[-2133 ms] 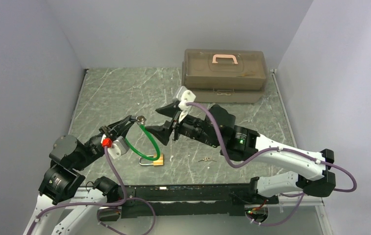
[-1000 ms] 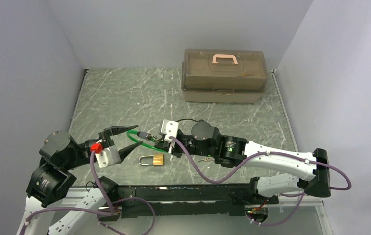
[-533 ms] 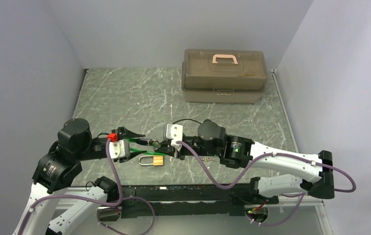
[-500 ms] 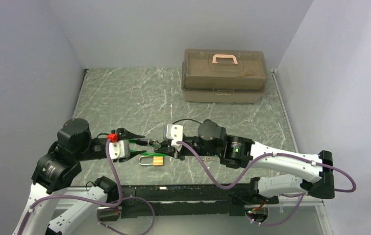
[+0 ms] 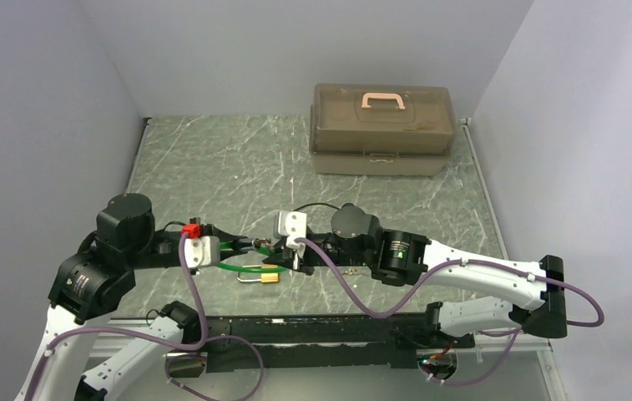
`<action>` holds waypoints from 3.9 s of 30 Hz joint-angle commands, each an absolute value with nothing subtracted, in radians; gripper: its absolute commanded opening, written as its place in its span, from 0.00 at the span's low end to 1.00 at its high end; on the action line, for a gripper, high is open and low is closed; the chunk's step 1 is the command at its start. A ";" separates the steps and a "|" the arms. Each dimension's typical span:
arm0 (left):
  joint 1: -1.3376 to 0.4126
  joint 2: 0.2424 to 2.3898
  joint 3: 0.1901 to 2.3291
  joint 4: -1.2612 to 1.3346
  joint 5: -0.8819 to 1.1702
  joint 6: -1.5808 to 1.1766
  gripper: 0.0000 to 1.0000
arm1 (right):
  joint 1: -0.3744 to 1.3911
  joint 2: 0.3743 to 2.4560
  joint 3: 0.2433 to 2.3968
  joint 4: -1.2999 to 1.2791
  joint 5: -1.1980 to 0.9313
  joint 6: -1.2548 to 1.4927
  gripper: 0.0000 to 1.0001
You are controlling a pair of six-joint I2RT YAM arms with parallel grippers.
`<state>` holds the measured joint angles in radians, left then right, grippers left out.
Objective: Unlock with the key
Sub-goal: Unlock the lock.
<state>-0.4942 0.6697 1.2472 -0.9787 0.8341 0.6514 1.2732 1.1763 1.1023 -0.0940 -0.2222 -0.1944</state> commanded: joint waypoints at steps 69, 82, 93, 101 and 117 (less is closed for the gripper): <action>-0.495 0.779 1.257 -0.975 0.863 0.574 0.00 | 1.098 1.269 1.527 -0.512 -0.409 -0.051 0.06; -0.495 0.782 1.273 -0.946 0.867 0.545 0.00 | 1.099 1.283 1.496 -0.476 -0.460 -0.016 0.00; -0.495 0.812 1.324 -0.920 0.898 0.512 0.00 | 1.100 1.340 1.422 -0.374 -0.500 0.087 0.00; -0.500 0.824 1.365 -0.888 0.631 0.648 0.00 | 1.049 1.365 1.441 -0.344 -0.415 0.390 0.00; -0.515 0.808 1.362 -0.706 0.295 0.955 0.00 | 0.918 1.364 1.413 -0.268 -0.445 0.800 0.00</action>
<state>-0.5102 0.8532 1.3418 -0.9543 0.3733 0.8368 0.9379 1.3552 1.4338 -0.2340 -0.3511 0.6636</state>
